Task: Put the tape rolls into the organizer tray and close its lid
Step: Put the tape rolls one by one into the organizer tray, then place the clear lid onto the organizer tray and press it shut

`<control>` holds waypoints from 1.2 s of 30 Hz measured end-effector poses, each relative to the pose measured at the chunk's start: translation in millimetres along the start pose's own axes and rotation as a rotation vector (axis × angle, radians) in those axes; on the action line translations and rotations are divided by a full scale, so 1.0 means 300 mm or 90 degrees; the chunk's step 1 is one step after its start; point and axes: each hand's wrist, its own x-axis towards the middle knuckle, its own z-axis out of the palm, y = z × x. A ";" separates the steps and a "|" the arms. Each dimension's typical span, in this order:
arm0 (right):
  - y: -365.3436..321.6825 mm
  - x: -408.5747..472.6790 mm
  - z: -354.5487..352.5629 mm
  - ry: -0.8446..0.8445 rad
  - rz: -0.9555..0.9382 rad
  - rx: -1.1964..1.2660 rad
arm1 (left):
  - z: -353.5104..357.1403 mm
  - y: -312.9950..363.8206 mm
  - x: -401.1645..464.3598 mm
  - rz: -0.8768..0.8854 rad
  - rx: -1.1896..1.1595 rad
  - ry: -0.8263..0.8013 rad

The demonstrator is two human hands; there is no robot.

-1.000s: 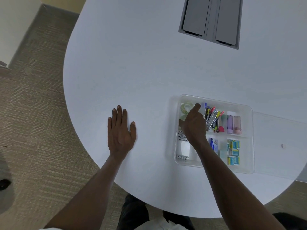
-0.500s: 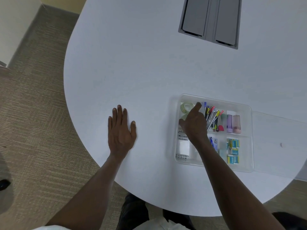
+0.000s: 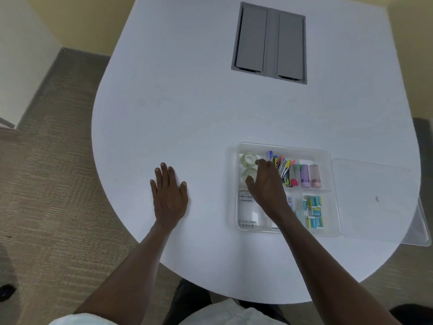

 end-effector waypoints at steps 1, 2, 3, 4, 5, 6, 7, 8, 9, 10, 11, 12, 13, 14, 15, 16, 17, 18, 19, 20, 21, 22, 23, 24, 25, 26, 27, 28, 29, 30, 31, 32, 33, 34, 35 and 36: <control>0.007 -0.006 0.002 0.001 -0.021 -0.010 | -0.007 0.016 0.002 -0.014 -0.022 -0.014; 0.017 -0.015 -0.002 0.007 -0.044 -0.018 | -0.022 0.039 0.000 -0.023 -0.042 -0.019; 0.026 -0.022 -0.009 0.014 -0.058 -0.022 | -0.038 0.067 -0.004 -0.026 -0.060 -0.014; 0.034 -0.027 -0.018 0.018 -0.065 -0.025 | -0.055 0.096 -0.005 -0.023 -0.075 -0.004; 0.043 -0.030 -0.026 0.019 -0.068 -0.031 | -0.076 0.129 -0.007 -0.014 -0.086 0.008; 0.054 -0.033 -0.035 0.020 -0.073 -0.043 | -0.096 0.161 -0.008 -0.001 -0.097 0.022; 0.066 -0.036 -0.042 0.019 -0.075 -0.057 | -0.112 0.192 -0.010 0.013 -0.106 0.034; 0.081 -0.039 -0.051 0.017 -0.077 -0.071 | -0.126 0.224 -0.015 0.027 -0.116 0.041; 0.098 -0.043 -0.060 0.014 -0.078 -0.080 | -0.136 0.255 -0.022 0.040 -0.126 0.044; 0.115 -0.049 -0.071 0.013 -0.085 -0.086 | -0.145 0.285 -0.030 0.054 -0.135 0.048; 0.134 -0.055 -0.083 0.013 -0.094 -0.088 | -0.151 0.315 -0.039 0.070 -0.142 0.049; 0.154 -0.063 -0.097 0.014 -0.104 -0.091 | -0.155 0.346 -0.052 0.087 -0.146 0.048; 0.175 -0.070 -0.113 0.017 -0.111 -0.095 | -0.156 0.378 -0.066 0.105 -0.147 0.044; 0.194 -0.078 -0.135 0.024 -0.119 -0.099 | -0.155 0.411 -0.081 0.123 -0.148 0.040; 0.216 -0.086 -0.154 0.034 -0.124 -0.102 | -0.153 0.445 -0.098 0.138 -0.151 0.035; 0.236 -0.095 -0.175 0.042 -0.127 -0.100 | -0.149 0.480 -0.115 0.152 -0.158 0.029; 0.260 -0.103 -0.194 0.049 -0.127 -0.092 | -0.145 0.515 -0.131 0.165 -0.166 0.022; 0.287 -0.111 -0.209 0.060 -0.126 -0.084 | -0.138 0.549 -0.145 0.179 -0.174 0.015; 0.316 -0.119 -0.224 0.070 -0.120 -0.077 | -0.129 0.582 -0.159 0.193 -0.180 0.009; 0.345 -0.128 -0.241 0.079 -0.108 -0.070 | -0.120 0.615 -0.172 0.209 -0.183 0.003; 0.377 -0.134 -0.256 0.086 -0.092 -0.064 | -0.110 0.649 -0.183 0.221 -0.186 -0.006; 0.409 -0.141 -0.271 0.096 -0.078 -0.057 | -0.102 0.683 -0.195 0.229 -0.190 -0.016; 0.442 -0.147 -0.287 0.107 -0.067 -0.049 | -0.094 0.716 -0.206 0.234 -0.199 -0.025; 0.473 -0.152 -0.302 0.124 -0.060 -0.042 | -0.087 0.750 -0.219 0.238 -0.208 -0.032; 0.507 -0.159 -0.314 0.139 -0.054 -0.036 | -0.081 0.782 -0.233 0.247 -0.214 -0.034; 0.540 -0.166 -0.329 0.156 -0.043 -0.028 | -0.076 0.814 -0.247 0.260 -0.217 -0.034; 0.577 -0.171 -0.342 0.168 -0.024 -0.015 | -0.070 0.844 -0.258 0.276 -0.221 -0.034; 0.615 -0.178 -0.353 0.174 0.004 0.005 | -0.064 0.872 -0.268 0.289 -0.226 -0.034; 0.654 -0.187 -0.364 0.173 0.039 0.028 | -0.056 0.899 -0.279 0.296 -0.233 -0.038; 0.693 -0.195 -0.371 0.169 0.073 0.048 | -0.047 0.923 -0.288 0.294 -0.238 -0.046; 0.732 -0.203 -0.373 0.158 0.101 0.059 | -0.039 0.945 -0.296 0.288 -0.242 -0.060; 0.770 -0.211 -0.373 0.142 0.123 0.060 | -0.033 0.963 -0.302 0.284 -0.242 -0.071; 0.804 -0.218 -0.370 0.118 0.136 0.050 | -0.025 0.977 -0.307 0.287 -0.240 -0.078; 0.833 -0.227 -0.361 0.088 0.147 0.034 | -0.018 0.989 -0.312 0.294 -0.238 -0.081; 0.855 -0.235 -0.347 0.059 0.160 0.018 | -0.012 0.998 -0.318 0.303 -0.239 -0.079; 0.870 -0.243 -0.333 0.034 0.173 0.006 | -0.008 1.003 -0.324 0.314 -0.238 -0.074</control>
